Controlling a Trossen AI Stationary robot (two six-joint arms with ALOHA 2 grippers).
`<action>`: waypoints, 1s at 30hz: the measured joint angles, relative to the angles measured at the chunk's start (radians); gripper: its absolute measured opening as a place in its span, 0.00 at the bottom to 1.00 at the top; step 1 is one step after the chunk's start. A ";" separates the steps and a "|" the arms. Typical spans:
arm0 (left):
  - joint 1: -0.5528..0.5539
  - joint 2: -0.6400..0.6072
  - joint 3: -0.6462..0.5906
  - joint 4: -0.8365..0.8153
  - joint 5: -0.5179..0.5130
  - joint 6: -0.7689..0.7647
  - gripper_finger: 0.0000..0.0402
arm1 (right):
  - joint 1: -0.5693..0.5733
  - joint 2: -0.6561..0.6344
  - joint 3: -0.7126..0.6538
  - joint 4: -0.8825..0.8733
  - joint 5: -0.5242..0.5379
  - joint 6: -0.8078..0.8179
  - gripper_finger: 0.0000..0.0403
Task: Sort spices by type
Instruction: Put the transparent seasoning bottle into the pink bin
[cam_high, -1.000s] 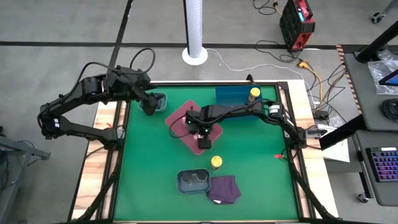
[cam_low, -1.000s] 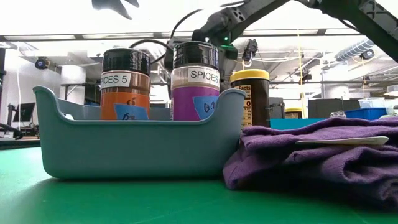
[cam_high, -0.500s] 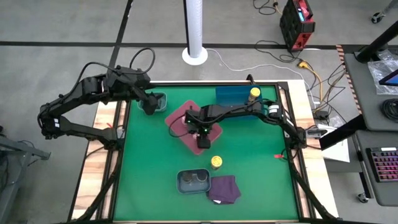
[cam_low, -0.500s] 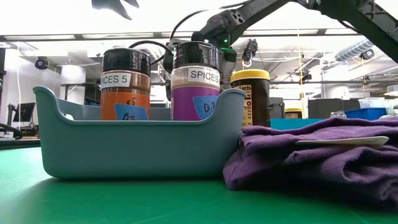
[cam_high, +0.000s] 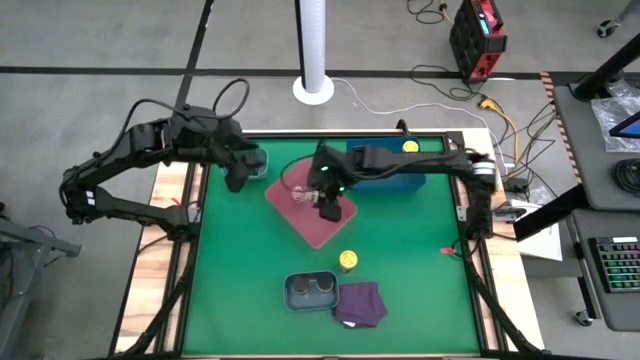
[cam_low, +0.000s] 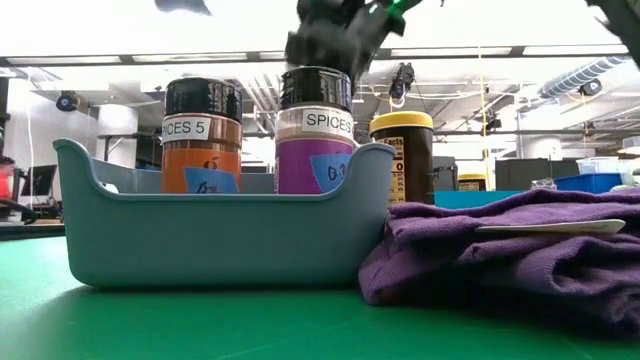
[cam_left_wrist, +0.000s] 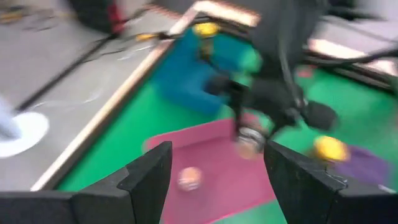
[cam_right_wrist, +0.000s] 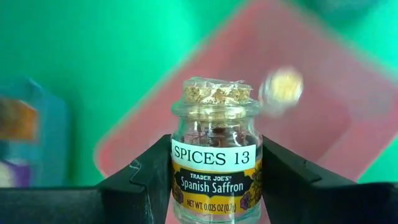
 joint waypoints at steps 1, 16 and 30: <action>0.000 0.000 0.000 0.013 0.055 0.015 0.59 | 0.002 -0.045 -0.037 0.058 -0.008 0.006 0.45; -0.035 0.131 0.000 0.428 0.287 0.097 0.59 | 0.024 -0.484 -0.642 1.273 -0.050 0.363 0.45; -0.040 0.281 -0.001 0.681 0.392 -0.019 0.59 | 0.083 -0.505 -0.494 0.925 0.083 0.128 0.45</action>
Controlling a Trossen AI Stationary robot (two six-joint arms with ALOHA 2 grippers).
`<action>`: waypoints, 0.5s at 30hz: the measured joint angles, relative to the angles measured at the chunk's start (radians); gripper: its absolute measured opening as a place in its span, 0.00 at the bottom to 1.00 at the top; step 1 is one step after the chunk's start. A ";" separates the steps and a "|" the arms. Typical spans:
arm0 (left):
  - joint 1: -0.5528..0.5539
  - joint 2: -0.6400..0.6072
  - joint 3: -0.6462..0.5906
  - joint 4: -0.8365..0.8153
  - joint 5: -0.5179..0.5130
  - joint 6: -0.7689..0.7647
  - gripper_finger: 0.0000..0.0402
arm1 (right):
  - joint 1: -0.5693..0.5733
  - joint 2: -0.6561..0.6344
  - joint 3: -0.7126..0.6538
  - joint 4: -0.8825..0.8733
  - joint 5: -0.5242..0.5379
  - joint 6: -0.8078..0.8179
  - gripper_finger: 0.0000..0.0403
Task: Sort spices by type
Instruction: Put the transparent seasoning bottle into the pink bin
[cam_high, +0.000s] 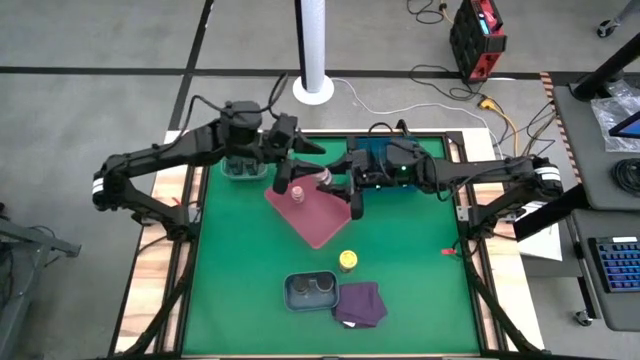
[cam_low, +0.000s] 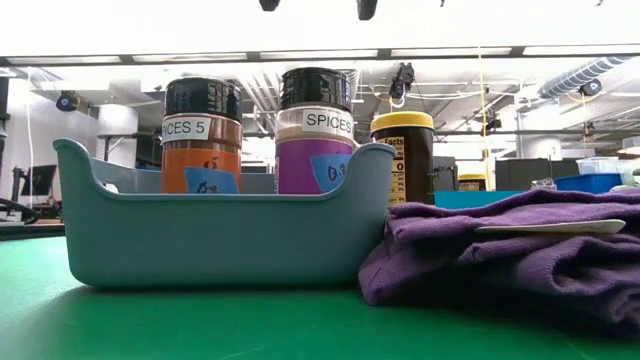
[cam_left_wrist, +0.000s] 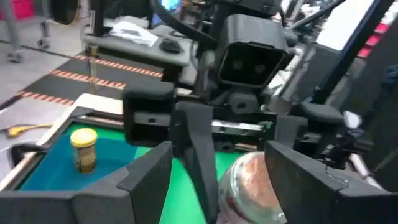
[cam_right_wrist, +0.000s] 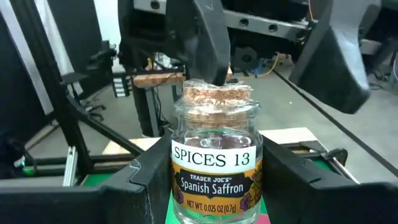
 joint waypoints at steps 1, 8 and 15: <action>-0.001 0.005 0.000 0.008 0.009 0.001 0.59 | 0.000 0.000 0.002 -0.010 0.000 -0.003 0.45; -0.013 0.013 0.000 0.029 0.026 0.052 0.59 | 0.000 0.000 0.003 -0.020 0.000 -0.013 0.45; -0.015 -0.023 0.000 0.036 0.028 0.064 0.59 | -0.001 0.000 0.003 -0.015 0.020 -0.024 0.45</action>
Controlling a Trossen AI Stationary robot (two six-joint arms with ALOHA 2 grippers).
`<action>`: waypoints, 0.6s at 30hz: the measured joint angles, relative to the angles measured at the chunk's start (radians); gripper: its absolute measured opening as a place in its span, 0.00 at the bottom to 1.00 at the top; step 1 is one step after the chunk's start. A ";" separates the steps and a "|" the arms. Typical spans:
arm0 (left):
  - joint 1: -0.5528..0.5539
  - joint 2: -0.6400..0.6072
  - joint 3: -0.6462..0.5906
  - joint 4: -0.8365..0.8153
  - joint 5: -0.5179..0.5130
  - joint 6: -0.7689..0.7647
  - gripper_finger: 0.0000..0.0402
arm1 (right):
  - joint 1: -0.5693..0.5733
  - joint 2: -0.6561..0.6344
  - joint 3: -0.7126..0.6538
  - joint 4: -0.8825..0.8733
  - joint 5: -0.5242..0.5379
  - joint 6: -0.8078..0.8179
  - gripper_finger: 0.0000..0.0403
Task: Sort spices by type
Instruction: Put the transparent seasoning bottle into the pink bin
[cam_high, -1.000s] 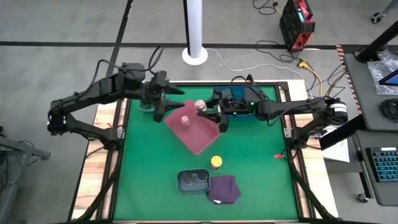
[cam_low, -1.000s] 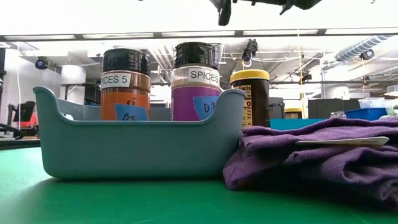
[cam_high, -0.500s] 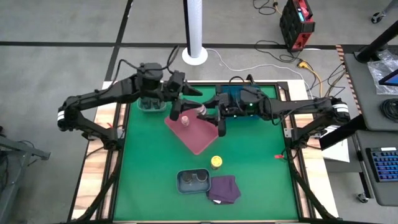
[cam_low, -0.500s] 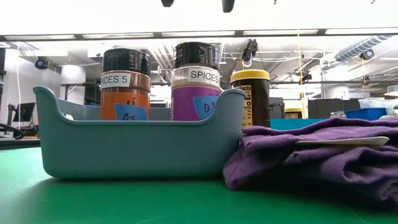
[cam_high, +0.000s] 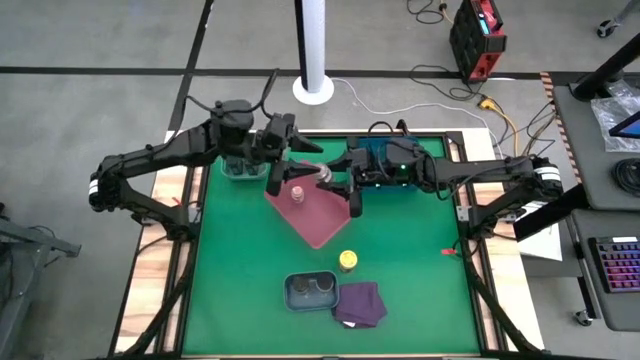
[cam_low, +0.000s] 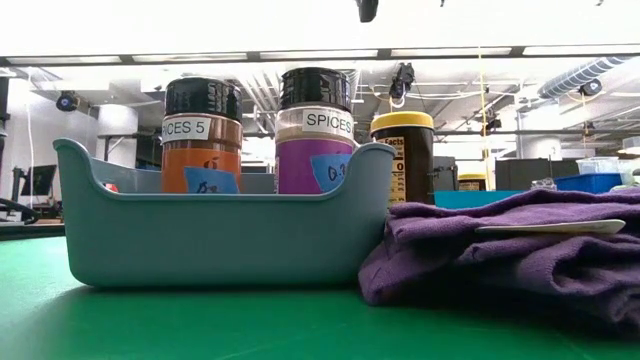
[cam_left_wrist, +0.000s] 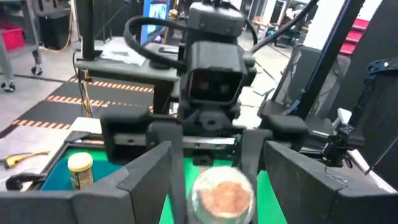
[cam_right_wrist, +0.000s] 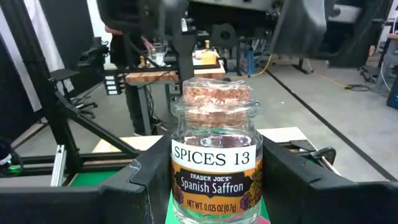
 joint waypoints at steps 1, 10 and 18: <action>0.000 -0.002 0.000 -0.008 0.000 0.000 0.59 | 0.000 0.000 0.000 0.002 0.000 -0.001 0.45; -0.013 -0.001 0.000 -0.064 -0.003 0.026 0.66 | 0.000 0.000 0.000 0.010 -0.001 -0.007 0.45; -0.013 0.005 0.000 -0.068 -0.037 0.069 0.77 | 0.000 0.000 0.000 0.028 -0.003 -0.007 0.45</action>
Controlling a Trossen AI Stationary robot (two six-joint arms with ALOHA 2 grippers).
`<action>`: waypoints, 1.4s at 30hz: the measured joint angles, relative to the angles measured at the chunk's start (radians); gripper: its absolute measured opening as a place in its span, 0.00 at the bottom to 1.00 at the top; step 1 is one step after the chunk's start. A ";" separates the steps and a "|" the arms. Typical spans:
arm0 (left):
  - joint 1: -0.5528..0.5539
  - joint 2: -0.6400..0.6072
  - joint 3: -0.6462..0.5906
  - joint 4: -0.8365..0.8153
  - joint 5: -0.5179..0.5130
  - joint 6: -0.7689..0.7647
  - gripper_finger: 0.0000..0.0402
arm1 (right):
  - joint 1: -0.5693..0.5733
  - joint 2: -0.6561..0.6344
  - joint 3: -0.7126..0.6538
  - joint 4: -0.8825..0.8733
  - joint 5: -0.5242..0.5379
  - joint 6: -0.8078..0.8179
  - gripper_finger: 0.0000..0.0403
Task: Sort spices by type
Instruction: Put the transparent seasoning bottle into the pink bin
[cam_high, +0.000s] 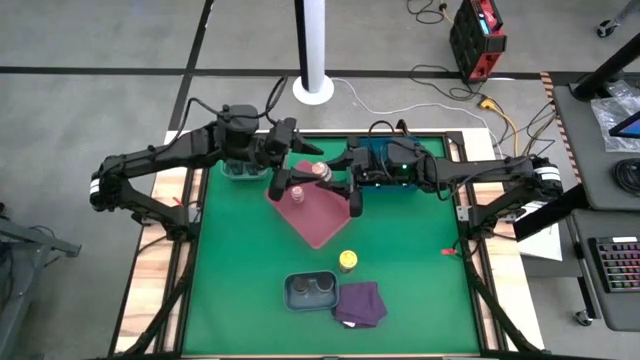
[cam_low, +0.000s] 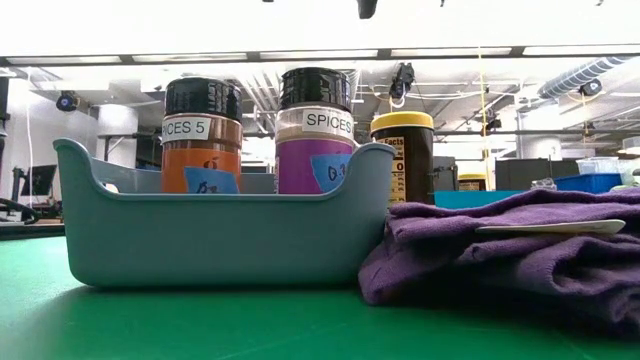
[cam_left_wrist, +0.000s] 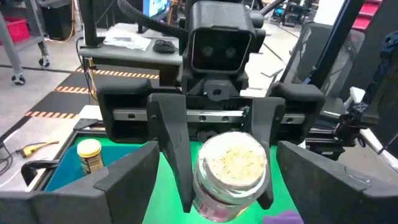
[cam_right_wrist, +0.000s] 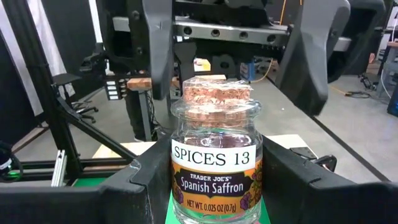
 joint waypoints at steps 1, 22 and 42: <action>0.000 0.005 0.000 0.000 0.000 0.000 0.77 | 0.000 0.000 0.000 0.000 0.000 0.000 0.45; -0.027 0.035 0.000 0.006 -0.004 0.002 0.51 | 0.005 0.000 0.000 0.001 0.007 0.011 0.45; -0.035 0.042 0.000 0.007 -0.135 -0.037 0.39 | 0.006 -0.002 0.001 -0.041 0.077 0.095 0.61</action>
